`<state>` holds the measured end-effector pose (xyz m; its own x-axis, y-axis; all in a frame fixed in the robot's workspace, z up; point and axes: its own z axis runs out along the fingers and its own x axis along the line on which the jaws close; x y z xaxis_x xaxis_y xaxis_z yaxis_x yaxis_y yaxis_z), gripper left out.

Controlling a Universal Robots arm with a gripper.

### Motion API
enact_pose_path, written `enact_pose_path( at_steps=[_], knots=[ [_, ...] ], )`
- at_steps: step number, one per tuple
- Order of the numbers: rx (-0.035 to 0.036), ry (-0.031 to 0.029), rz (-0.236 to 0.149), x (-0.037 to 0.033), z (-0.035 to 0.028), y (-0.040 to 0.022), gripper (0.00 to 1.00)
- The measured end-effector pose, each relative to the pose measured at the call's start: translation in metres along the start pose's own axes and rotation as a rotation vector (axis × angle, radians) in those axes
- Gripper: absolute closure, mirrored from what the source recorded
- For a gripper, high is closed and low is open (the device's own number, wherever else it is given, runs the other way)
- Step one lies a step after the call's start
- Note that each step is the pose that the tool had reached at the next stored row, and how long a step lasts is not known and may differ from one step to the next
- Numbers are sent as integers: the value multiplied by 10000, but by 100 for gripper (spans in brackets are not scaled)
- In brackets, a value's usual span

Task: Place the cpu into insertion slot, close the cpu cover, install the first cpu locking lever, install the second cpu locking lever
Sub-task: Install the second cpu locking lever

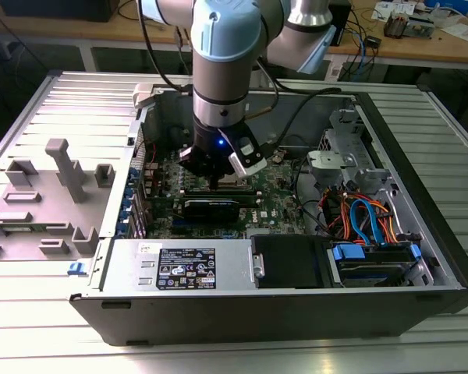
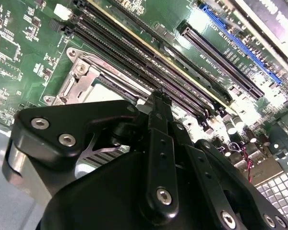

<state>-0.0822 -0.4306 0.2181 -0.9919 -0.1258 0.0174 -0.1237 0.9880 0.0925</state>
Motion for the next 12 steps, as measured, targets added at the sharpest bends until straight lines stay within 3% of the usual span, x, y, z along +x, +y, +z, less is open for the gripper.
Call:
enact_pose_path(
  at_steps=[12],
  knots=[
    [-53, -5, -2, 75, 3, -48, 89]
  ],
)
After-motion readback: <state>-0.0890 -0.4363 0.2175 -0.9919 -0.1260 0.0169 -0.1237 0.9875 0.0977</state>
